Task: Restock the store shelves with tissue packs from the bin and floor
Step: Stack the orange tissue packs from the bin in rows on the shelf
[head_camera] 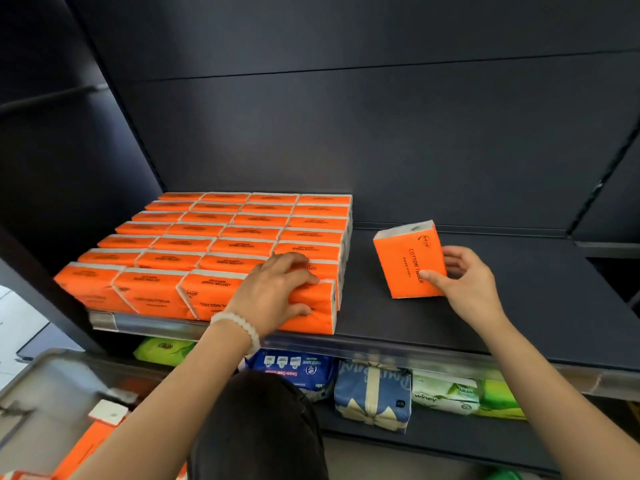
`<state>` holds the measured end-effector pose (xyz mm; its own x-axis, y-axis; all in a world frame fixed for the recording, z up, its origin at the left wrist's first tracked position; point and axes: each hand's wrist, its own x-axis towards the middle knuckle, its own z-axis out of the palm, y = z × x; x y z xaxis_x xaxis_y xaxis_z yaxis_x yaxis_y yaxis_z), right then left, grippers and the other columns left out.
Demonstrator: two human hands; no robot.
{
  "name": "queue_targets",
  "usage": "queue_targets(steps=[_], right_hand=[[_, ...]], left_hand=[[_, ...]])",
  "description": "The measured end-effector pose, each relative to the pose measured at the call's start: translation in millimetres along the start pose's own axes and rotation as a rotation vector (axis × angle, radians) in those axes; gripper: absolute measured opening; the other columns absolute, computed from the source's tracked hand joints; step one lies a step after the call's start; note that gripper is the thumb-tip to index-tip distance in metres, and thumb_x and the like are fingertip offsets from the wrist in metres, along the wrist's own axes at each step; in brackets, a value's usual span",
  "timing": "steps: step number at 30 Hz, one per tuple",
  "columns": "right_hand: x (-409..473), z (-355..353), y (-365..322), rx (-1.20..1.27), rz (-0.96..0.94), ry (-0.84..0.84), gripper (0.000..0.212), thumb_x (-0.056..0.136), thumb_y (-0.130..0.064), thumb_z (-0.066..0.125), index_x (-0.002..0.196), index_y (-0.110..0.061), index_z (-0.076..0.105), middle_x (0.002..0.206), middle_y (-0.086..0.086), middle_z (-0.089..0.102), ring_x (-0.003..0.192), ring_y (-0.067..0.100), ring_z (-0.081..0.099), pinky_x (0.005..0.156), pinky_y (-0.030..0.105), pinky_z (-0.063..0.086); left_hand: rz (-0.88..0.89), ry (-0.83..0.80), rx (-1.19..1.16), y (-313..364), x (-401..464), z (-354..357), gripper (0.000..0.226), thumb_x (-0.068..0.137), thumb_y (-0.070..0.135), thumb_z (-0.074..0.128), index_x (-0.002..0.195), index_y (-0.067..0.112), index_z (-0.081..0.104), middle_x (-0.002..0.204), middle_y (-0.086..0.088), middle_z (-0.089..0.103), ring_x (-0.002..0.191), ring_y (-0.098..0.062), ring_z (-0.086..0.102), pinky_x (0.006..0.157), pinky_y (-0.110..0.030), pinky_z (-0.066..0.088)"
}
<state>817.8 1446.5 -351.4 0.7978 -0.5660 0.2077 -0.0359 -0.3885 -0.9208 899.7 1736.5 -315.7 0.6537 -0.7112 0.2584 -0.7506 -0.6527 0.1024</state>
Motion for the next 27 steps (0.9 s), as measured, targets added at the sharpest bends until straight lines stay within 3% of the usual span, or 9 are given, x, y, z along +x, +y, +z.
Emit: queue_targets(steps=[3,8,12,17,27], right_hand=[[23.9,6.5,-6.5,-0.067,-0.029,0.01,0.045,0.073,-0.012,0.079,0.113,-0.016,0.058,0.104,-0.006,0.06,0.096,0.011,0.056,0.085,0.025,0.045],[76.6,24.5,-15.7,-0.215,-0.098,-0.007,0.046,0.075,-0.01,0.077,0.118,-0.015,0.061,0.106,-0.002,0.061,0.097,0.01,0.055,0.086,0.023,0.043],[114.4,43.9,-12.9,-0.392,-0.175,-0.025,0.045,0.078,-0.013,0.075,0.121,-0.013,0.06,0.115,0.008,0.061,0.107,0.024,0.057,0.095,0.036,0.045],[136.1,70.7,-12.0,-0.543,-0.32,-0.125,0.041,0.077,-0.014,0.075,0.116,-0.011,0.064,0.114,0.008,0.063,0.11,0.026,0.055,0.096,0.033,0.04],[146.5,86.5,-9.0,-0.757,-0.503,-0.022,0.035,0.076,-0.012,0.075,0.11,-0.006,0.069,0.115,0.013,0.06,0.107,0.035,0.051,0.089,0.045,0.039]], left_hand=[[0.038,-0.048,-0.002,-5.7,5.2,-3.2,0.05,0.072,0.036,0.077,0.119,0.026,0.063,0.131,0.0,0.053,0.122,-0.022,0.049,0.1,-0.041,0.04],[0.133,0.047,0.055,-15.4,3.3,4.7,0.052,0.058,0.041,0.085,0.105,0.028,0.068,0.113,-0.001,0.063,0.101,-0.025,0.063,0.08,-0.044,0.054],[0.183,0.127,0.07,-21.1,1.5,12.2,0.051,0.059,0.048,0.08,0.105,0.031,0.067,0.112,0.003,0.064,0.1,-0.02,0.064,0.081,-0.039,0.053],[0.192,0.143,0.04,-25.4,4.2,15.2,0.046,0.065,0.051,0.065,0.107,0.032,0.066,0.113,0.004,0.063,0.102,-0.019,0.063,0.082,-0.039,0.052],[0.159,0.149,0.017,-25.3,5.2,17.2,0.052,0.059,0.042,0.084,0.107,0.03,0.068,0.113,0.001,0.065,0.102,-0.022,0.063,0.083,-0.043,0.051]])
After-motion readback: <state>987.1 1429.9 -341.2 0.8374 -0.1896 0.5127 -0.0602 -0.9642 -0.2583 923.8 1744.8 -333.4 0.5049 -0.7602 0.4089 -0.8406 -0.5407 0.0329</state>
